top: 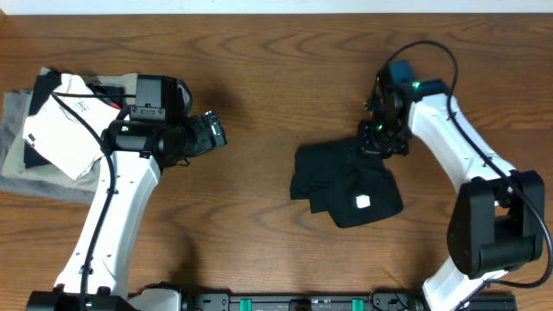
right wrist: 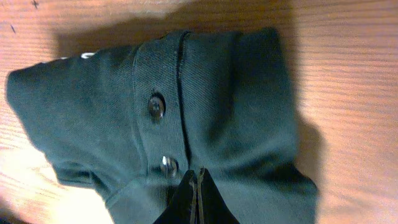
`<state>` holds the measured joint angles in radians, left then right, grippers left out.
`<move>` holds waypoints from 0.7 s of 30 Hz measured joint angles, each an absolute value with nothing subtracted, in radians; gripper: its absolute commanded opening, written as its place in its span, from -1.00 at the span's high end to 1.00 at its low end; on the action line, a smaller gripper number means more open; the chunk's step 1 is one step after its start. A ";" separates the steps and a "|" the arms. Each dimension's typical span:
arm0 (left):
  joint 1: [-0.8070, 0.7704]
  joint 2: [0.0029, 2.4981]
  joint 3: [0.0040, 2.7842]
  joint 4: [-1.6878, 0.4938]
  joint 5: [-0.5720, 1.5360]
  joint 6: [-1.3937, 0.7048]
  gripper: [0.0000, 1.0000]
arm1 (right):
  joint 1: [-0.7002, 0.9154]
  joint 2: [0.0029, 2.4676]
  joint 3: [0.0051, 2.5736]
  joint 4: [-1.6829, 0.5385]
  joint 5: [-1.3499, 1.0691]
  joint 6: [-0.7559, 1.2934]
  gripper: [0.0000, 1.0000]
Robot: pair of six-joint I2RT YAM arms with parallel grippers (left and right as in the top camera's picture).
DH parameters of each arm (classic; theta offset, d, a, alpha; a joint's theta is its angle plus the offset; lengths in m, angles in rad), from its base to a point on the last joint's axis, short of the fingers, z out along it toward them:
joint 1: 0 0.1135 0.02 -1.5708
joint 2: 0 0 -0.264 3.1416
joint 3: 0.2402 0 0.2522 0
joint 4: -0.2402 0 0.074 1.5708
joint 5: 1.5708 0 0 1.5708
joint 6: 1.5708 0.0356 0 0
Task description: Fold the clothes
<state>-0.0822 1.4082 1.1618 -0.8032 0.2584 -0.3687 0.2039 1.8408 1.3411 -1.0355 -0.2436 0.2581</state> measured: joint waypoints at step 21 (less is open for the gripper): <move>-0.082 1.408 1.162 -0.803 0.258 -0.369 -0.89 | 0.247 1.843 1.184 -0.685 -0.382 0.263 0.98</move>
